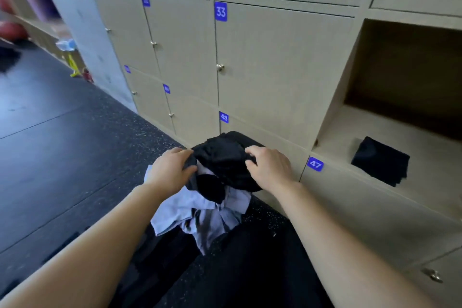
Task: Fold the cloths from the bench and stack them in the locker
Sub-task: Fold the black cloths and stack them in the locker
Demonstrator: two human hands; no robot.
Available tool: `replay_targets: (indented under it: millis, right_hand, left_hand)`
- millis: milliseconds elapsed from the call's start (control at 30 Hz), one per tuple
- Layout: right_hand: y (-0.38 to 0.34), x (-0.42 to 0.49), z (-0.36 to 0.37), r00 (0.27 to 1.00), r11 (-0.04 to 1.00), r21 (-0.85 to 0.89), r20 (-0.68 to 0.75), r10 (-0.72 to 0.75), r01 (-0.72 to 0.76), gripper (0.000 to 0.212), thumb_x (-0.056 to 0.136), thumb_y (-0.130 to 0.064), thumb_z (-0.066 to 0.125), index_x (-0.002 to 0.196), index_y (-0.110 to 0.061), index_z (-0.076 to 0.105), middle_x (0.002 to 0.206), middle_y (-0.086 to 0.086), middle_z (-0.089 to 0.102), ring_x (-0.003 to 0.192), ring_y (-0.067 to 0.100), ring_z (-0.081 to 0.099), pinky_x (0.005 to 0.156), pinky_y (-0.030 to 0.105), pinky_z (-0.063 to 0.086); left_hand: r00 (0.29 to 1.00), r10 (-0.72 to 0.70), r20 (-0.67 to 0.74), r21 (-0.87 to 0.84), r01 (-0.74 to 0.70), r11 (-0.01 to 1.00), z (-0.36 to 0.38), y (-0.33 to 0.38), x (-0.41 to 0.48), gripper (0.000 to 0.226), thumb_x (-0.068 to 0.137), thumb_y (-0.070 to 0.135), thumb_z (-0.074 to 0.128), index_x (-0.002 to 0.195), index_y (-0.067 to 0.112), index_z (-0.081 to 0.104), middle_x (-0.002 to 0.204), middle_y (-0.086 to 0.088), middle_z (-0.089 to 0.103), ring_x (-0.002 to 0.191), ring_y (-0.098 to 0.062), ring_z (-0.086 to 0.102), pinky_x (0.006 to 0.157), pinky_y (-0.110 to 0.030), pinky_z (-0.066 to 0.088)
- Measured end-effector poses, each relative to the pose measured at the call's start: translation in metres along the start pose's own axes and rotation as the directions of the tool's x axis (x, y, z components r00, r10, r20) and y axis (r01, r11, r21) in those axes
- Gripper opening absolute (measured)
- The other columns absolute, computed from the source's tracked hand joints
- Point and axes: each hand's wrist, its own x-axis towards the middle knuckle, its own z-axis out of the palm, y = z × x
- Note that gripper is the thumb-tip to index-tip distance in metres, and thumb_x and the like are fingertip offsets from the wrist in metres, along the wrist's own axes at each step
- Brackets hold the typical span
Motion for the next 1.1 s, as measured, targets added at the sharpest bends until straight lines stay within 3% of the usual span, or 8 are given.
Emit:
replay_targets:
  millis: [200, 400, 567, 667, 733, 833, 933, 1100]
  right_hand:
    - [-0.036, 0.014, 0.049, 0.987, 0.996, 0.053, 0.144, -0.076, 0.069, 0.037, 0.096, -0.03, 0.051, 0.131, -0.021, 0.057, 0.124, -0.002, 0.064, 0.115, 0.022, 0.057, 0.086, 0.032, 0.048]
    - [-0.057, 0.038, 0.087, 0.978, 0.996, 0.062, 0.196, -0.07, 0.058, 0.026, 0.093, -0.033, 0.053, 0.094, -0.008, 0.061, 0.084, 0.0, 0.064, 0.081, 0.025, 0.058, 0.067, 0.035, 0.047]
    - [-0.068, 0.075, 0.114, 0.977, 0.992, 0.113, 0.211, 0.035, -0.06, 0.036, 0.092, -0.045, 0.054, 0.084, -0.01, 0.061, 0.085, 0.002, 0.065, 0.085, 0.026, 0.06, 0.071, 0.036, 0.049]
    - [-0.078, 0.096, 0.134, 0.956, 0.985, 0.113, 0.279, 0.095, -0.13, 0.04, 0.089, -0.053, 0.055, 0.087, -0.013, 0.057, 0.102, 0.007, 0.061, 0.103, 0.03, 0.054, 0.077, 0.036, 0.043]
    - [-0.084, 0.105, 0.145, 0.934, 0.98, 0.104, 0.335, 0.126, -0.169, 0.033, 0.089, -0.045, 0.058, 0.073, -0.018, 0.046, 0.095, 0.006, 0.055, 0.103, 0.032, 0.05, 0.076, 0.035, 0.039]
    - [-0.085, 0.112, 0.148, 0.925, 0.953, 0.21, 0.356, 0.133, -0.218, 0.043, 0.082, -0.017, 0.06, 0.054, -0.017, 0.028, 0.061, 0.0, 0.034, 0.073, 0.024, 0.039, 0.058, 0.03, 0.03]
    - [-0.089, 0.122, 0.118, 0.963, 0.849, 0.498, 0.266, 0.041, -0.174, 0.041, 0.076, -0.009, 0.063, 0.051, -0.016, 0.032, 0.054, 0.001, 0.029, 0.06, 0.018, 0.029, 0.056, 0.03, 0.024]
    - [-0.106, 0.135, 0.015, 0.996, 0.553, 0.829, 0.087, 0.01, -0.079, 0.015, 0.084, -0.007, 0.066, 0.073, 0.003, 0.061, 0.069, 0.007, 0.053, 0.068, 0.017, 0.047, 0.065, 0.032, 0.041]
  left_hand:
    - [0.986, -0.164, 0.029, -0.019, 0.164, 0.986, 0.02, -0.066, -0.025, 0.047, 0.098, 0.035, 0.054, 0.142, 0.02, 0.048, 0.141, 0.0, 0.052, 0.127, -0.023, 0.049, 0.099, -0.034, 0.043]
    - [0.981, -0.187, 0.058, -0.031, 0.189, 0.981, 0.048, -0.093, -0.026, 0.046, 0.098, 0.037, 0.052, 0.142, 0.022, 0.048, 0.142, 0.004, 0.051, 0.129, -0.019, 0.047, 0.101, -0.029, 0.04]
    - [0.981, -0.185, 0.049, -0.035, 0.187, 0.982, 0.056, -0.107, -0.021, 0.045, 0.099, 0.036, 0.052, 0.142, 0.024, 0.049, 0.141, 0.006, 0.051, 0.128, -0.017, 0.048, 0.102, -0.029, 0.041]
    - [0.981, -0.186, 0.049, -0.041, 0.188, 0.981, 0.06, -0.111, -0.019, 0.045, 0.099, 0.036, 0.052, 0.141, 0.023, 0.05, 0.139, 0.005, 0.052, 0.128, -0.017, 0.048, 0.102, -0.029, 0.041]
    - [0.981, -0.188, 0.057, -0.035, 0.19, 0.981, 0.062, -0.112, -0.019, 0.044, 0.099, 0.033, 0.053, 0.142, 0.023, 0.049, 0.139, 0.005, 0.052, 0.129, -0.016, 0.046, 0.103, -0.027, 0.04]
    - [0.98, -0.189, 0.064, -0.031, 0.191, 0.981, 0.06, -0.113, -0.018, 0.045, 0.098, 0.029, 0.053, 0.143, 0.023, 0.048, 0.14, 0.006, 0.051, 0.13, -0.016, 0.045, 0.103, -0.027, 0.039]
    - [0.98, -0.191, 0.051, -0.036, 0.193, 0.981, 0.054, -0.11, -0.014, 0.046, 0.098, 0.028, 0.054, 0.143, 0.021, 0.048, 0.14, 0.004, 0.051, 0.129, -0.019, 0.046, 0.103, -0.029, 0.039]
    - [0.988, -0.153, 0.002, -0.042, 0.153, 0.987, 0.036, -0.09, 0.0, 0.046, 0.099, 0.031, 0.052, 0.144, 0.02, 0.046, 0.142, 0.003, 0.049, 0.13, -0.02, 0.044, 0.105, -0.029, 0.037]
